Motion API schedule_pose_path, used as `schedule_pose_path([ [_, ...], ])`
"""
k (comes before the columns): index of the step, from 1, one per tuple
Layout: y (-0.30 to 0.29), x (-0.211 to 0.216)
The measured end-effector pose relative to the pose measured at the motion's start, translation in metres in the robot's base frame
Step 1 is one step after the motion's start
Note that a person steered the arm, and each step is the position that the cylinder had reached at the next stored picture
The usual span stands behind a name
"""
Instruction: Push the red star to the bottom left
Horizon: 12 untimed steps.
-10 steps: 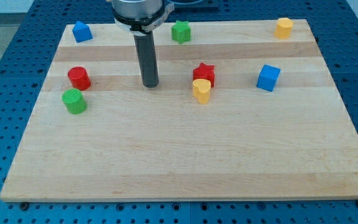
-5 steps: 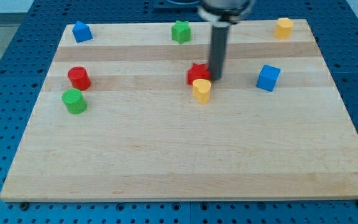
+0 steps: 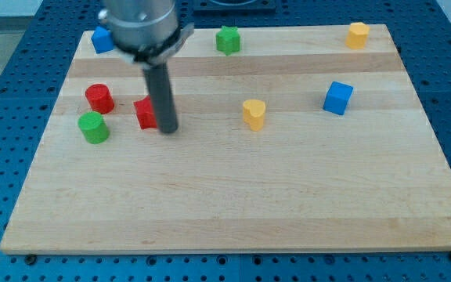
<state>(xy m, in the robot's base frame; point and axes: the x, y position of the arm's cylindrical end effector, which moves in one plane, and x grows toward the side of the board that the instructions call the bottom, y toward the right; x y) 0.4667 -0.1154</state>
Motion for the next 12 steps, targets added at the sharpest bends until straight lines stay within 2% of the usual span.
schedule_pose_path([
  [1, -0.005, 0.032],
  [2, 0.039, 0.004],
  [3, 0.061, -0.047],
  [4, 0.063, -0.099],
  [5, 0.03, -0.121],
  [6, -0.031, -0.097],
  [7, -0.034, -0.032],
  [8, -0.031, 0.0],
  [9, -0.03, -0.034],
  [10, 0.01, -0.036],
  [11, 0.024, 0.005],
  [12, -0.033, 0.032],
])
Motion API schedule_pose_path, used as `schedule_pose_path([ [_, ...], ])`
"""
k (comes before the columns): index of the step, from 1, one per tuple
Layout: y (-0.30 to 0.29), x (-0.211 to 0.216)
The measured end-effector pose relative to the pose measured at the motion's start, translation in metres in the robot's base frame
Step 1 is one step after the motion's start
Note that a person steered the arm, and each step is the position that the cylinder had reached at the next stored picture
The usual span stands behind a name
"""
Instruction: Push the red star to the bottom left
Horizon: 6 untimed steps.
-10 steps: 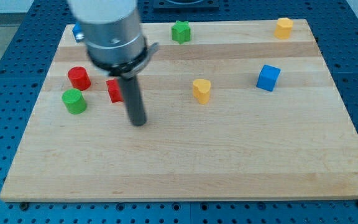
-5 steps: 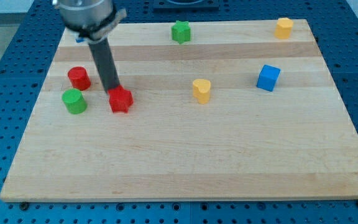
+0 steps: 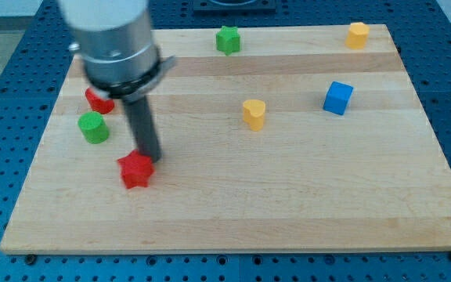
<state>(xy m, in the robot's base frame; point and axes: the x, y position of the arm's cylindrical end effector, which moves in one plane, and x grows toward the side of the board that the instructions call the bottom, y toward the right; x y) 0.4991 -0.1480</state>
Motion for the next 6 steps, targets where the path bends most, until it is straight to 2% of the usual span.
schedule_pose_path([
  [1, -0.019, 0.012],
  [2, 0.033, 0.004],
  [3, 0.086, 0.014],
  [4, 0.052, 0.034],
  [6, -0.028, 0.041],
])
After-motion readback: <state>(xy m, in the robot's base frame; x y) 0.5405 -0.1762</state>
